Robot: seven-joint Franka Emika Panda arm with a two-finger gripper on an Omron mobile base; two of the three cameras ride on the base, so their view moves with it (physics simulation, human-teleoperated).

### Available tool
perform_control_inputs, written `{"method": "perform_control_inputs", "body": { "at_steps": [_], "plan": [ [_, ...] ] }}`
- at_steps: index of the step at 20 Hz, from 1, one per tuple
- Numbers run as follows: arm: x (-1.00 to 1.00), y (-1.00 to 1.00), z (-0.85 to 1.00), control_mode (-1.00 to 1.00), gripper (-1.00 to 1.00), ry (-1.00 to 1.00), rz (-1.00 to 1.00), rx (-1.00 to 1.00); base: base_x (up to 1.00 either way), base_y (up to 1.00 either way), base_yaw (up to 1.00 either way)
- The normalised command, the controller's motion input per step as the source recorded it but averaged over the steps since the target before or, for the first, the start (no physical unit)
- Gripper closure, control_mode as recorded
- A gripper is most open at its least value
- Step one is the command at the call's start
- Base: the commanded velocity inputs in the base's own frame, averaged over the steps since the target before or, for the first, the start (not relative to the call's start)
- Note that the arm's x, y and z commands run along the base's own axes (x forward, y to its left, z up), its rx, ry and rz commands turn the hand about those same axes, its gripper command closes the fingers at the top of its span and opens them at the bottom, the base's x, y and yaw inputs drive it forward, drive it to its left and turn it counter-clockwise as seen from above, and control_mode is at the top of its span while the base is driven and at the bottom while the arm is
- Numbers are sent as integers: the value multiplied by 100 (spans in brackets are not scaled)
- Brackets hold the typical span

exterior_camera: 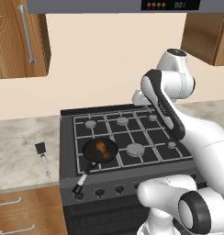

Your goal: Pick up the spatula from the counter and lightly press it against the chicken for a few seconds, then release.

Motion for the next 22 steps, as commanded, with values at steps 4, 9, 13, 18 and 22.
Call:
{"method": "perform_control_inputs", "body": {
  "at_steps": [4,9,13,18,22],
  "plan": [
    [-10,6,-1,-100,-100,-1,0,-1,0,0,0],
    [-15,1,-12,-100,-100,3,0,2,0,0,0],
    [-23,29,-1,-100,-100,0,0,0,0,0,0],
    [-21,60,-5,-100,-100,-1,0,0,0,0,0],
    [-15,72,-14,-100,-100,-4,1,-3,0,0,0]
  ]
}}
